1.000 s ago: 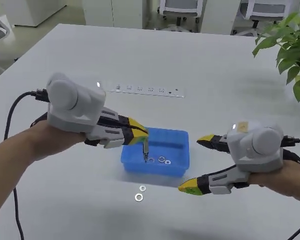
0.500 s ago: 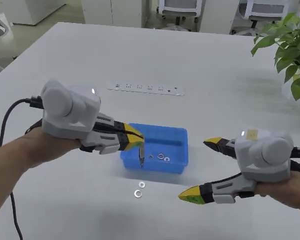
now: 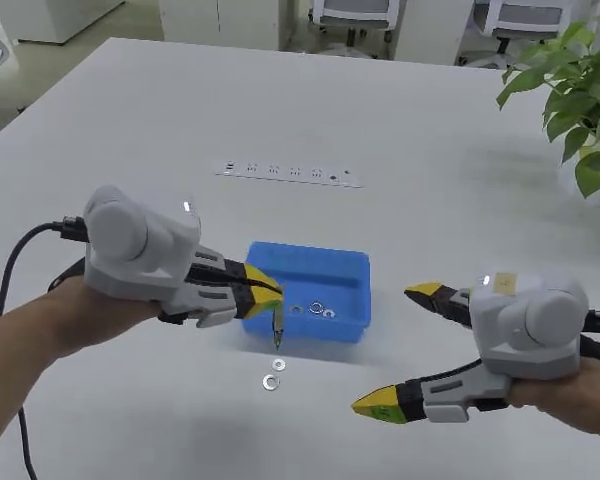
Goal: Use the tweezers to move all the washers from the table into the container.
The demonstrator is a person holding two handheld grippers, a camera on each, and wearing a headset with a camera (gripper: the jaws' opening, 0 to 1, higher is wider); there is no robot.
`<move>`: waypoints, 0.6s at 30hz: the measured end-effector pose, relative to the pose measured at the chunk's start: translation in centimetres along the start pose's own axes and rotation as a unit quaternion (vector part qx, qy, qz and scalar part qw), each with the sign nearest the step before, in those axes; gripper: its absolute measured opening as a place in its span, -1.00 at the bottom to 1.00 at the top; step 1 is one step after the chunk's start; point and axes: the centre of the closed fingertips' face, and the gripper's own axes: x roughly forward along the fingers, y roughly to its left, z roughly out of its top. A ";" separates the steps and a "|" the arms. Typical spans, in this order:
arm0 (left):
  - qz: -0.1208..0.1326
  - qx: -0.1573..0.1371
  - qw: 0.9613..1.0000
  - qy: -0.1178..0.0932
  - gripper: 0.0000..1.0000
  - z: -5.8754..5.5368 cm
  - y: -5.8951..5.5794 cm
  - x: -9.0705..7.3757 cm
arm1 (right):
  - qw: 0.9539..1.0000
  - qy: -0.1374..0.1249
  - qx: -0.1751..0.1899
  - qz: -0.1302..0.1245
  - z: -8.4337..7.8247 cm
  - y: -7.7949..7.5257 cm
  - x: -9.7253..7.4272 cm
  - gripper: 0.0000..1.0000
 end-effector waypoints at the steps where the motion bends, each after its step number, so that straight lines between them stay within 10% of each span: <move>1: 0.001 0.001 1.000 0.001 -0.89 -0.1 0.0 0.1 | 1.000 0.000 0.000 0.001 0.0 0.1 0.0 1.00; 18: 0.001 -0.003 1.000 0.001 -0.89 -1.6 -0.3 0.6 | 1.000 0.005 0.002 0.011 -0.7 1.7 0.1 0.95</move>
